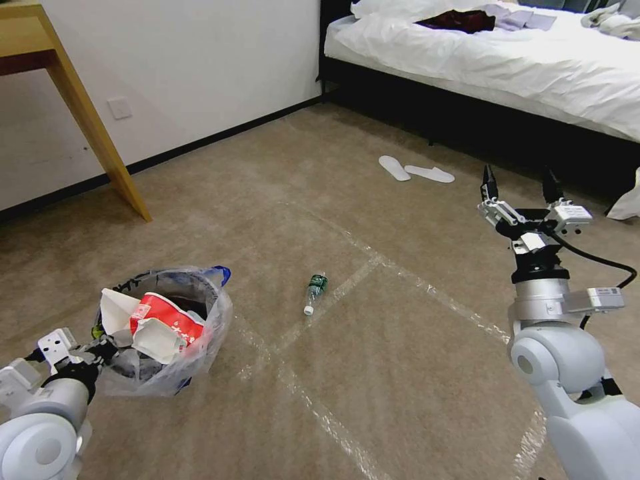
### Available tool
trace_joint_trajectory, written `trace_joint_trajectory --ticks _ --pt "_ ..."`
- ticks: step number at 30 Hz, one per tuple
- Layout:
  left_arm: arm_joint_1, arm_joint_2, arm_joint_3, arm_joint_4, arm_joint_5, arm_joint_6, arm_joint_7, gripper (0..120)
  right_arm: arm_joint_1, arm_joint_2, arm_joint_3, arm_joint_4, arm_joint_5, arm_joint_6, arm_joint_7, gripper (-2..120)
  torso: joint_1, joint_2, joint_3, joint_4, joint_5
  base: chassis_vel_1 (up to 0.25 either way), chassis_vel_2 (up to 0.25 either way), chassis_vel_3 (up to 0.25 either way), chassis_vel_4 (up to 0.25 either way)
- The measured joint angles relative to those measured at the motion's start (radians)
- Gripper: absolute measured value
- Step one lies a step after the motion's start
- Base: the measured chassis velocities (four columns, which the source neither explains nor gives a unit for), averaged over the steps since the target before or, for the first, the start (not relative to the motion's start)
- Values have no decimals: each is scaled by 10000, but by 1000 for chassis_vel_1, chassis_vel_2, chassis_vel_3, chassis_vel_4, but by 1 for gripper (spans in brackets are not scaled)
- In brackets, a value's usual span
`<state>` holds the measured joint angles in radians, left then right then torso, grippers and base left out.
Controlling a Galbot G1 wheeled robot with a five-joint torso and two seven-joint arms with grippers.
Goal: Pick up the trash bin and place the garbage on the floor into it.
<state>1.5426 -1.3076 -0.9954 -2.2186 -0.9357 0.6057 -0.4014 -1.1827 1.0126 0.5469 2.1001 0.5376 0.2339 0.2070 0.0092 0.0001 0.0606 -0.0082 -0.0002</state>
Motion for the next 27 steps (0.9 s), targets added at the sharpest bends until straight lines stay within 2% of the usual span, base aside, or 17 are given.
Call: trace_joint_trajectory --ticks 10,27 --pt "0 -14 43 16 10 -6 10 0 -43 70 -88 -44 -53 -9 17 100 3 -1 1 0 0 -139 134 152 -135" --pt "76 -94 -8 -53 64 -36 36 0 -112 137 -124 -151 -163 -5 40 100 2 -1 -2 0 1 -35 40 28 -34"
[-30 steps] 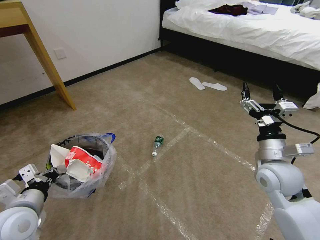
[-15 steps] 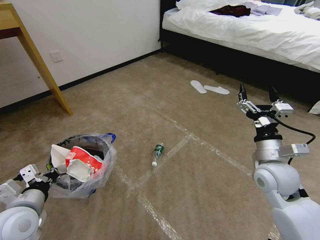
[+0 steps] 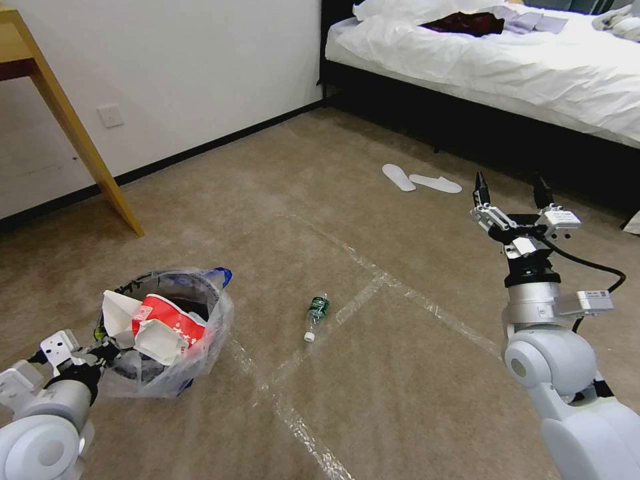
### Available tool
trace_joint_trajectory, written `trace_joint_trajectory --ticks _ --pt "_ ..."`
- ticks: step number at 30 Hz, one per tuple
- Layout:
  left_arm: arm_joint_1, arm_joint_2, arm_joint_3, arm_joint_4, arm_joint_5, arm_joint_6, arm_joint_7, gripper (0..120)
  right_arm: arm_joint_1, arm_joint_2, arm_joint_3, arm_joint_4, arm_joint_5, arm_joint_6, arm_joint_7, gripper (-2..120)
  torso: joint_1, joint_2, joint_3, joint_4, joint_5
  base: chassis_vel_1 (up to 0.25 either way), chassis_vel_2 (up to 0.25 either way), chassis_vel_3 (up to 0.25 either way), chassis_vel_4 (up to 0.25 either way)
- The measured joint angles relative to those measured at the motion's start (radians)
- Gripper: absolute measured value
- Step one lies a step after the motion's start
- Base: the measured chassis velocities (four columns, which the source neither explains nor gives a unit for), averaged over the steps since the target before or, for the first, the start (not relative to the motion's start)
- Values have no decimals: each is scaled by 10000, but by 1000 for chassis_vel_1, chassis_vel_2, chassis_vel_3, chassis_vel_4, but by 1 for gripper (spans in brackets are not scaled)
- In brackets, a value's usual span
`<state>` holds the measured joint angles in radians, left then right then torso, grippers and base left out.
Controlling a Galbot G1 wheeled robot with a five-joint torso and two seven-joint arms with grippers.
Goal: Pick up the trash bin and place the garbage on the floor into it.
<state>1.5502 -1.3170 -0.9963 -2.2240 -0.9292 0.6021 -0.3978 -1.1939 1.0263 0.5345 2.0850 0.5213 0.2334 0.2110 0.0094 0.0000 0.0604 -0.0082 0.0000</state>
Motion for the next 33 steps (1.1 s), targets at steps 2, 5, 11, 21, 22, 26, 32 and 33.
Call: trace_joint_trajectory --ticks 2,5,11,21,22,26,32,33 --pt "-1 6 -6 0 3 -1 0 0 -2 6 -12 -43 -40 17 0 100 0 1 0 0 0 -87 79 100 -81" --pt "-47 -17 44 -1 6 -3 2 0 -3 7 -39 -194 -137 98 -3 100 1 0 0 -1 0 -108 72 97 -80" --pt "-101 -47 105 20 34 -3 3 0 -53 -2 -14 -264 -164 137 -15 100 0 -1 1 0 -1 -81 81 77 -78" --pt "-38 -73 71 23 49 -11 17 0 -85 56 -66 -263 -237 158 -41 100 -1 0 0 -1 -1 -76 75 79 -76" --pt "-38 -73 71 23 49 -11 17 0 -85 56 -66 -263 -237 158 -41 100 -1 0 0 -1 -1 -95 130 119 -114" --pt "-37 -69 58 13 59 -29 24 0 -83 -16 -75 -187 -246 111 22 100 -1 -1 1 0 -1 -126 123 130 -123" --pt "-19 -52 33 -1 59 -36 26 0 260 -259 -571 -96 -67 -641 610 100 0 -1 2 -2 -1 -106 90 93 -94" --pt "-19 -59 31 0 60 -37 26 0 318 -290 -652 -89 -4 -760 691 100 0 -1 2 -2 -1 -61 33 45 -47"
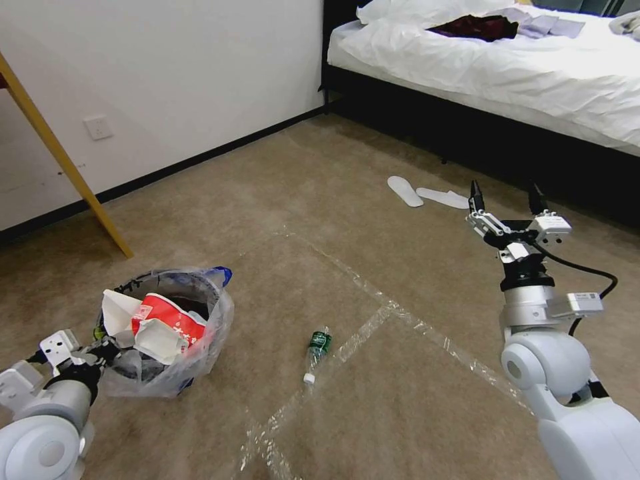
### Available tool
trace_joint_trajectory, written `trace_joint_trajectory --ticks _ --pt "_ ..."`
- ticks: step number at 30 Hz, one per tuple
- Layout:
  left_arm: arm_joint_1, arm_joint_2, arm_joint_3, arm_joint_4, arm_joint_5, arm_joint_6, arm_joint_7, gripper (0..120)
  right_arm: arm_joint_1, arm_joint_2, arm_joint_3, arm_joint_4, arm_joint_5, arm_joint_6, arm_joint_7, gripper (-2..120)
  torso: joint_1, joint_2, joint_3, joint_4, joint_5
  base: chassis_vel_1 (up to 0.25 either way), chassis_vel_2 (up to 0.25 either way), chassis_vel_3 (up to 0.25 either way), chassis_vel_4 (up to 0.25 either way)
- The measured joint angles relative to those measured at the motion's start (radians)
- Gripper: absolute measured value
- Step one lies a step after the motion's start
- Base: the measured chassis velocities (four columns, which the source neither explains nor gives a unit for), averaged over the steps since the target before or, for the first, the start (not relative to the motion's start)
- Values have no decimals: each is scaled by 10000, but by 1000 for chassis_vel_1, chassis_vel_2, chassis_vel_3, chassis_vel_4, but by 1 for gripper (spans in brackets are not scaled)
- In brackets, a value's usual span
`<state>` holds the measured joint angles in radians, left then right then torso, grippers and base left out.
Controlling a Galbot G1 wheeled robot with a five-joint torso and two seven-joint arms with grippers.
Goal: Pick up the trash bin and place the garbage on the floor into it.
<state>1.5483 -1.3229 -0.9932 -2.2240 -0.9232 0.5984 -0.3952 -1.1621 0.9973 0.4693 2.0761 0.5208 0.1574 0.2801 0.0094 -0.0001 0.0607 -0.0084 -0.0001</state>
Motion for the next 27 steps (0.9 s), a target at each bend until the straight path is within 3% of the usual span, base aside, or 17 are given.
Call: trace_joint_trajectory --ticks 4,6,7,8,10,11,13,14,15,19,23,27 --pt "27 -52 -20 14 47 -4 0 0 456 -194 -703 -61 589 -799 790 100 -1 0 -1 2 -1 0 0 0 0" --pt "85 -80 -43 9 96 -8 0 0 1040 -411 -1628 -30 1959 -2505 2012 100 -1 0 -2 2 0 0 0 0 0" --pt "85 -80 -43 9 96 -8 0 0 1040 -411 -1628 -30 1959 -2505 2012 100 -1 0 -2 2 0 0 0 0 0" --pt "105 -82 -60 -4 105 -9 0 0 1255 -482 -1967 27 2711 -3311 2605 100 -1 1 -2 2 -1 0 0 0 0" --pt "152 -86 -117 -13 131 -19 -1 0 2030 -544 -3051 34 5090 -5900 4638 100 -1 0 -1 1 2 0 0 0 0" --pt "152 -86 -117 -13 131 -19 -1 0 2030 -544 -3051 34 5090 -5900 4638 100 -1 0 -1 1 2 0 0 0 0" --pt "174 -87 -159 -14 150 -31 -4 0 2623 -501 -3681 -156 6954 -7093 6037 100 -1 0 -2 3 -3 0 0 0 0" --pt "178 -89 -182 -10 162 -42 -4 0 3216 -385 -4224 -457 8653 -7894 7288 100 0 0 -1 2 2 0 0 0 0" --pt "178 -89 -182 -10 162 -42 -4 0 3216 -385 -4224 -457 8653 -7894 7288 100 0 0 -1 2 2 0 0 0 0" --pt "158 -154 -198 73 209 -69 -8 0 4181 -197 -5184 -1088 10872 -8655 8802 100 0 0 -1 4 -2 0 0 0 0" --pt "85 -210 -185 188 245 -83 -5 0 4573 74 -5893 -1597 12154 -8926 9673 100 0 0 -1 2 -2 0 0 0 0" --pt "30 -213 -172 271 259 -87 -5 0 4667 326 -6407 -2014 12166 -8927 9751 100 0 0 -1 1 0 0 0 0 0"
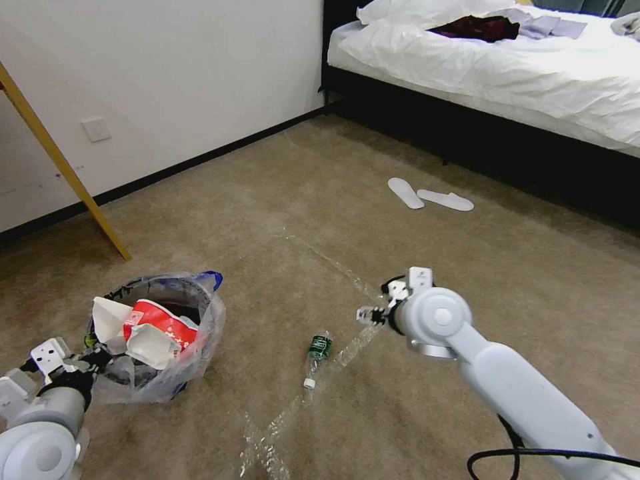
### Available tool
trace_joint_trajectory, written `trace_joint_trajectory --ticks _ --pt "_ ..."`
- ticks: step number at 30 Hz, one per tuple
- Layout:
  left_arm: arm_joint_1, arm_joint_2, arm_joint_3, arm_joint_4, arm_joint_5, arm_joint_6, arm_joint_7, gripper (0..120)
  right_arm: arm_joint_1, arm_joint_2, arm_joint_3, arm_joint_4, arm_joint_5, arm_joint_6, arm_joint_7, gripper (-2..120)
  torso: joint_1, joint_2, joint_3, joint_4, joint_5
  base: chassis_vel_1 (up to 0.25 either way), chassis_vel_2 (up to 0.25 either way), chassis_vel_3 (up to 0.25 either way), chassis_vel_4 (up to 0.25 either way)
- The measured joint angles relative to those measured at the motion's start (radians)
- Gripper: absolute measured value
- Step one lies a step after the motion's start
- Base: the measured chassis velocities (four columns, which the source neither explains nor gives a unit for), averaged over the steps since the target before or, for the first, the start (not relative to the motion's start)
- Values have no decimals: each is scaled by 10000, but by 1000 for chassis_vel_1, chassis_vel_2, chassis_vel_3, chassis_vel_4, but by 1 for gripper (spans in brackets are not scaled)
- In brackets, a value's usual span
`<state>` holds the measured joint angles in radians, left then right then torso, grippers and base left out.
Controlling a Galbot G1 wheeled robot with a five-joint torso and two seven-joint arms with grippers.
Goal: Pick up the trash bin and place the garbage on the floor into it.
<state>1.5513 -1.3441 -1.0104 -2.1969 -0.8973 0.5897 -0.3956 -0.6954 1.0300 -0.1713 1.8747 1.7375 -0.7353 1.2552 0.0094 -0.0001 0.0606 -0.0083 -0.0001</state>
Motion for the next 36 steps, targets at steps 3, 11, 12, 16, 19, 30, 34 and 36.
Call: trace_joint_trajectory --ticks 3,11,12,16,19,30,34,36 --pt "-45 0 5 54 3 -3 0 0 44 267 -410 -331 -126 0 9 100 0 0 0 -1 -2 0 0 0 0" --pt "-57 -71 -52 192 44 -41 -3 0 380 2076 -1402 -2204 -1199 -146 -601 100 0 0 0 2 -2 0 0 0 0" --pt "-57 -71 -52 192 44 -41 -3 0 380 2076 -1402 -2204 -1199 -146 -601 100 0 0 0 2 -2 0 0 0 0" --pt "-44 -53 -126 192 37 -54 -14 0 487 2489 -1482 -2965 -1622 -111 -960 100 0 0 -1 0 -2 0 0 0 0" --pt "-35 -48 -156 191 21 -64 -24 0 621 2815 -1543 -3817 -2005 -76 -1324 100 0 0 0 1 -1 0 0 0 0" --pt "-68 -54 -155 267 23 -71 -52 0 714 3267 -1652 -5293 -2908 -35 -2228 100 0 1 -1 0 -1 0 0 0 0" --pt "-62 -55 -155 263 17 -72 -52 0 693 3392 -1635 -5478 -3010 -28 -2302 100 0 1 -1 0 0 0 0 0 0" --pt "-11 -46 -175 234 0 -87 -52 0 616 3538 -1606 -5737 -3272 2 -2470 100 0 1 -1 0 0 0 0 0 0"
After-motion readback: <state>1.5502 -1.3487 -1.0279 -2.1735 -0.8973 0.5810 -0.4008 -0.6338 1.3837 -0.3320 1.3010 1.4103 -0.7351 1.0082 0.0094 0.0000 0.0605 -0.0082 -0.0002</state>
